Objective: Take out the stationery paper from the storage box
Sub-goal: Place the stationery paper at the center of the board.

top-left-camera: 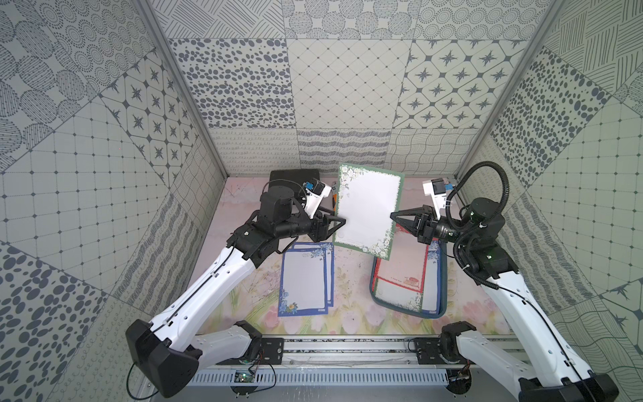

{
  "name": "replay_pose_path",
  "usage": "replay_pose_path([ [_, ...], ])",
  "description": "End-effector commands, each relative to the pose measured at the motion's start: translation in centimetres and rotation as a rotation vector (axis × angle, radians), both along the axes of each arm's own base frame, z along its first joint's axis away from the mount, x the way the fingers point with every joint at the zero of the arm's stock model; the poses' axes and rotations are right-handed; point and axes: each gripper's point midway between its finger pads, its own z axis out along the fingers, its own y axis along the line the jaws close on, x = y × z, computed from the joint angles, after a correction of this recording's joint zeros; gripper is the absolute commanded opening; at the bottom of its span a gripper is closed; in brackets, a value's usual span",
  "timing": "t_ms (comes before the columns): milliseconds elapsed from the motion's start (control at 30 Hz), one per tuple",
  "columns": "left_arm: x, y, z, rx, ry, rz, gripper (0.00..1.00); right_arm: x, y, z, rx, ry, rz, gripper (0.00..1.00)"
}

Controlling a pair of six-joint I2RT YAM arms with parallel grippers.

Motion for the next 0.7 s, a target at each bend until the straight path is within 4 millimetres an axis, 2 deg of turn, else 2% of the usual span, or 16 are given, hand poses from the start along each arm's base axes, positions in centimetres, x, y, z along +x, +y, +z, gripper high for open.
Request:
replay_pose_path([
  [0, -1.9, 0.3, 3.4, -0.102, -0.154, -0.094, 0.5, -1.5, 0.2, 2.1, 0.03, -0.133, 0.052, 0.0],
  [133, -2.1, 0.7, 4.4, -0.148, -0.157, -0.081, 0.46, -1.7, 0.5, 2.6, 0.043, -0.129, 0.097, 0.0],
  [367, -3.5, 0.2, 6.3, -0.226, -0.167, -0.17, 0.35, -1.5, 0.9, 2.5, 0.044, -0.09, 0.146, 0.0],
  [667, -3.5, 0.1, 6.6, -0.28, -0.135, -0.171, 0.09, -1.9, 1.0, 2.3, 0.043, -0.1, 0.143, 0.0],
])
